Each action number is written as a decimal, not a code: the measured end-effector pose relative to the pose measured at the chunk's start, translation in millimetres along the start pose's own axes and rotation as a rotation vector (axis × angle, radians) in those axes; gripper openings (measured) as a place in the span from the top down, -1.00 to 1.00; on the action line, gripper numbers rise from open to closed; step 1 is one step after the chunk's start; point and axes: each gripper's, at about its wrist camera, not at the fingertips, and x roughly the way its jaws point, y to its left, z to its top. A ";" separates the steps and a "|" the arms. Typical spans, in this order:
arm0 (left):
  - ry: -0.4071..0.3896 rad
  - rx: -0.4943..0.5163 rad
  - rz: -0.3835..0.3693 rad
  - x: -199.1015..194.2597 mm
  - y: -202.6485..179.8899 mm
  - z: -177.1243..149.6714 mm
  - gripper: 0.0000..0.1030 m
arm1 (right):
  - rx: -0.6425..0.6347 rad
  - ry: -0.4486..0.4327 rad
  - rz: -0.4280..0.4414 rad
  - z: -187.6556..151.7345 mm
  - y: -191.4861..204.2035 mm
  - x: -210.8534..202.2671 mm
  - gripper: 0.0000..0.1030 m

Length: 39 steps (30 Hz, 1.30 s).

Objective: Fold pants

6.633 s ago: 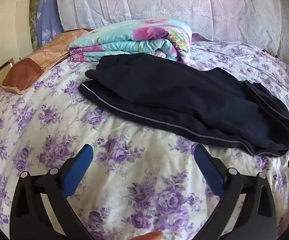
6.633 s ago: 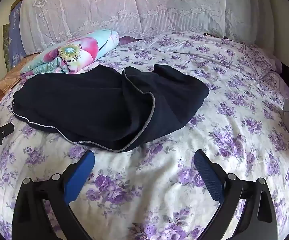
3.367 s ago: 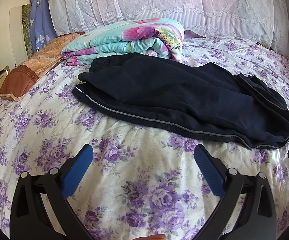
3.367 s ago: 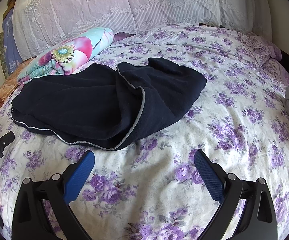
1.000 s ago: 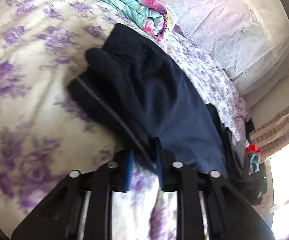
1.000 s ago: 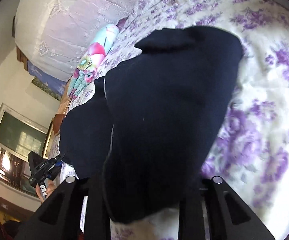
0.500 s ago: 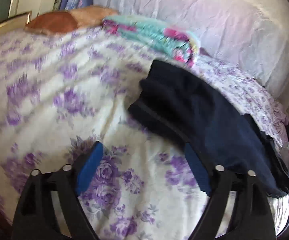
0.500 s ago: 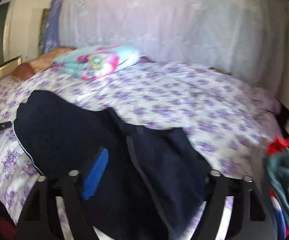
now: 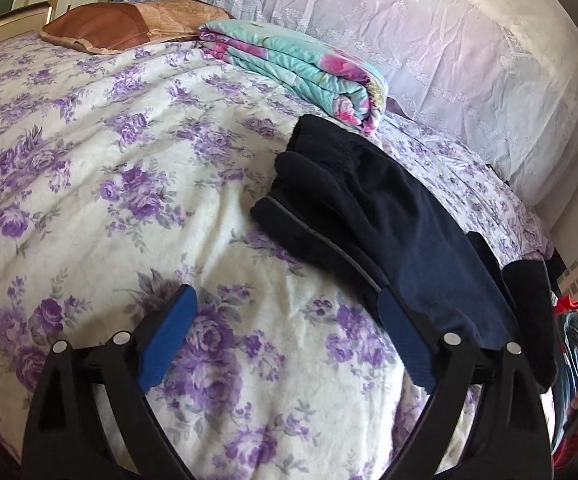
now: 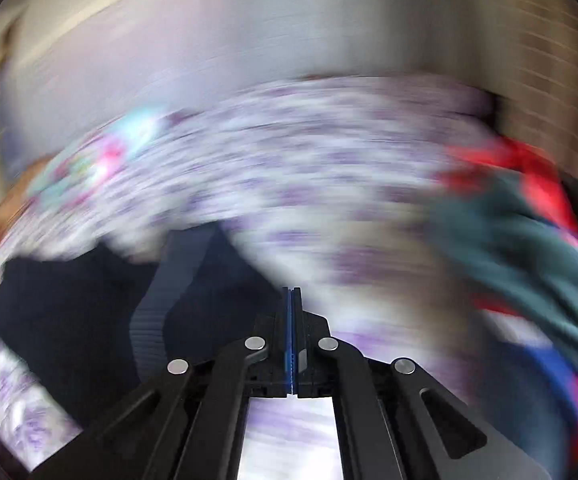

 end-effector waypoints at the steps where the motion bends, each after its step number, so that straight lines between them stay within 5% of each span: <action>1: 0.008 0.006 -0.006 -0.9 -2.1 -0.1 -0.73 | 0.058 -0.009 -0.070 -8.1 -30.7 -13.5 1.00; 3: 0.022 0.009 -0.015 -1.0 -4.7 -0.2 -0.73 | 0.197 -0.023 -0.159 -22.7 -85.9 -38.1 0.91; 4: 0.033 0.009 -0.015 1.3 -7.1 1.1 -0.74 | 0.205 -0.041 -0.121 -25.1 -85.4 -45.2 0.90; 5: 0.041 0.010 -0.010 3.7 -8.7 1.8 -0.74 | 0.177 -0.055 -0.082 -26.0 -74.4 -49.0 0.70; 6: 0.046 0.010 -0.001 6.5 -11.2 2.7 -0.74 | 0.123 -0.059 -0.038 -25.7 -53.7 -49.1 -0.29; 7: 0.047 0.008 0.011 8.5 -13.5 3.2 -0.74 | 0.057 -0.057 0.013 -25.8 -28.1 -48.4 -0.78; 8: 0.042 0.003 0.022 9.7 -16.0 3.0 -0.74 | -0.069 -0.058 0.092 -25.6 20.3 -38.8 -0.93; 13: 0.035 0.003 0.038 12.0 -16.9 -1.4 -0.75 | -0.534 -0.075 0.089 -45.0 191.4 -1.0 -0.93; 16: 0.043 0.018 0.029 13.5 -16.7 -1.5 -0.80 | -0.657 -0.015 0.011 -49.5 242.1 43.7 -0.91; 17: 0.045 0.023 0.025 13.9 -16.7 -1.7 -0.81 | -0.655 0.022 -0.024 -43.5 238.7 68.5 -0.66; 18: 0.046 0.026 0.020 13.9 -16.8 -1.9 -0.82 | -0.637 0.053 -0.013 -41.9 232.0 73.8 0.16; 19: 0.045 0.029 0.012 14.1 -16.5 -2.1 -0.85 | -0.559 0.125 0.079 -32.0 212.8 85.1 0.50; 21: 0.048 0.027 0.002 14.4 -16.3 -1.6 -0.87 | -0.416 0.144 0.173 -21.7 183.5 84.4 0.72; 25: 0.065 0.026 -0.021 13.0 -16.7 2.1 -0.88 | -0.142 0.047 0.207 4.2 103.2 47.9 0.75; 28: 0.086 -0.008 -0.071 9.3 -13.6 6.3 -0.88 | 0.100 0.010 0.147 -8.6 14.2 29.5 0.76; 30: 0.107 -0.041 -0.116 7.8 -11.2 11.1 -0.88 | 0.232 0.079 0.044 -35.1 -39.9 33.3 -0.17; 31: 0.117 -0.055 -0.137 7.5 -10.5 13.6 -0.88 | 0.286 0.091 -0.103 -49.5 -61.0 30.2 -0.21; 32: 0.130 -0.074 -0.163 7.9 -9.8 17.7 -0.88 | 0.312 0.074 -0.134 -57.0 -68.5 24.2 -0.16; 36: 0.177 -0.113 -0.192 17.0 -15.5 29.0 -0.87 | 0.415 -0.053 0.015 -57.6 -73.3 6.0 -0.24; 39: 0.206 -0.104 -0.195 30.2 -27.5 38.4 -0.87 | 0.360 -0.050 0.136 -43.3 -46.4 11.4 -0.28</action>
